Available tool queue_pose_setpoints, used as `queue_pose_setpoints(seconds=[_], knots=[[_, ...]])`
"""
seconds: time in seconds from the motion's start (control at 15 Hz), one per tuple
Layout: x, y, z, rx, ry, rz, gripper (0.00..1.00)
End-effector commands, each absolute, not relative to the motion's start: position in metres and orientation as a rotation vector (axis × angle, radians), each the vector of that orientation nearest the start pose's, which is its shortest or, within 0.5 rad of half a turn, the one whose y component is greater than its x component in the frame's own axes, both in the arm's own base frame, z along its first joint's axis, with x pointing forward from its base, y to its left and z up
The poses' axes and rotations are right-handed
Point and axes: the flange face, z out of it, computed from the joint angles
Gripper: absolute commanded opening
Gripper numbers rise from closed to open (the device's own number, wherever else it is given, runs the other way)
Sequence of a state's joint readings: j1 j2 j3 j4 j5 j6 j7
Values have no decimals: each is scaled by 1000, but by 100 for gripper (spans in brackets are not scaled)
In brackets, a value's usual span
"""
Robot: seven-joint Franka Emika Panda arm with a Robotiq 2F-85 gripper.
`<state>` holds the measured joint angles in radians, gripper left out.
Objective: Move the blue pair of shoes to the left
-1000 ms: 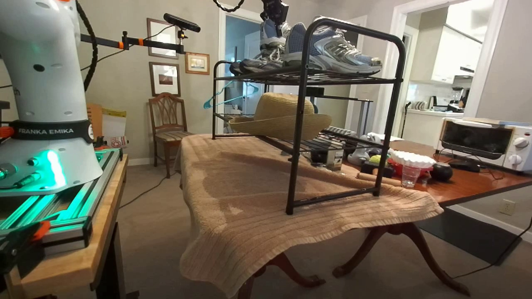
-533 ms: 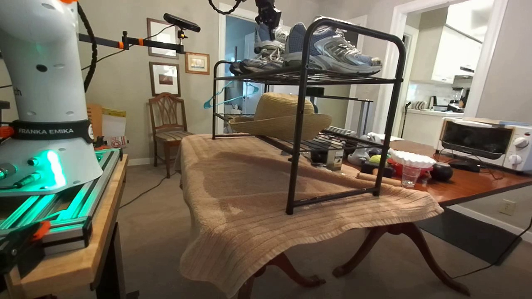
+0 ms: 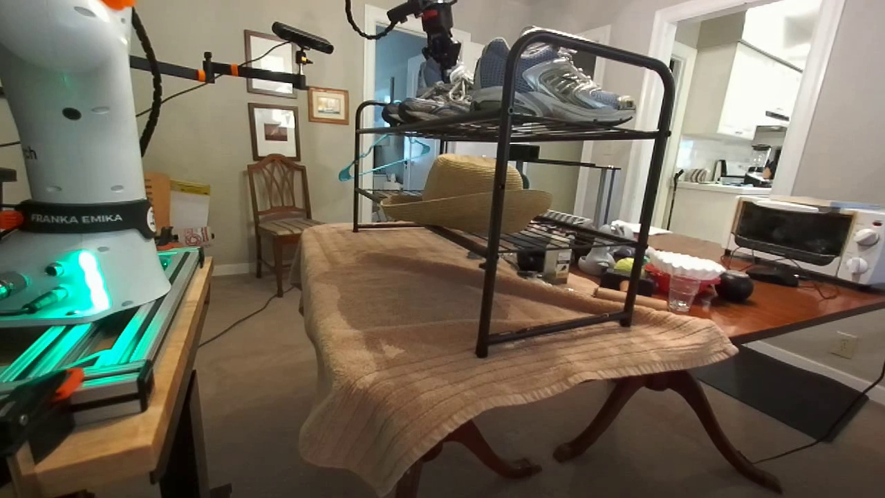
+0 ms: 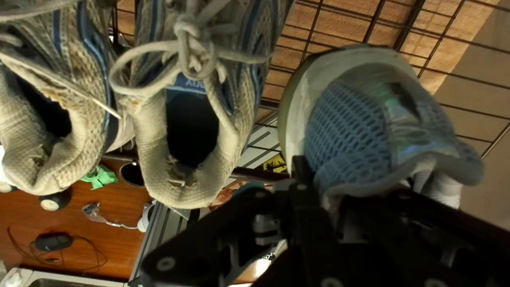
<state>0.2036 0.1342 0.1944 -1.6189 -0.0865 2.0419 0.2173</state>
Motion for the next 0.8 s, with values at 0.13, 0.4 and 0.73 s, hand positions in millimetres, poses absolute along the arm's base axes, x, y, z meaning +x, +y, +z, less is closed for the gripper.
queue_pose_setpoints(seconds=[0.13, 0.4, 0.73], knots=[[580, 249, 554, -3056, -219, -378, 3], [569, 259, 543, -3071, -201, -329, 3], [557, 258, 526, -3106, -99, -277, 3]])
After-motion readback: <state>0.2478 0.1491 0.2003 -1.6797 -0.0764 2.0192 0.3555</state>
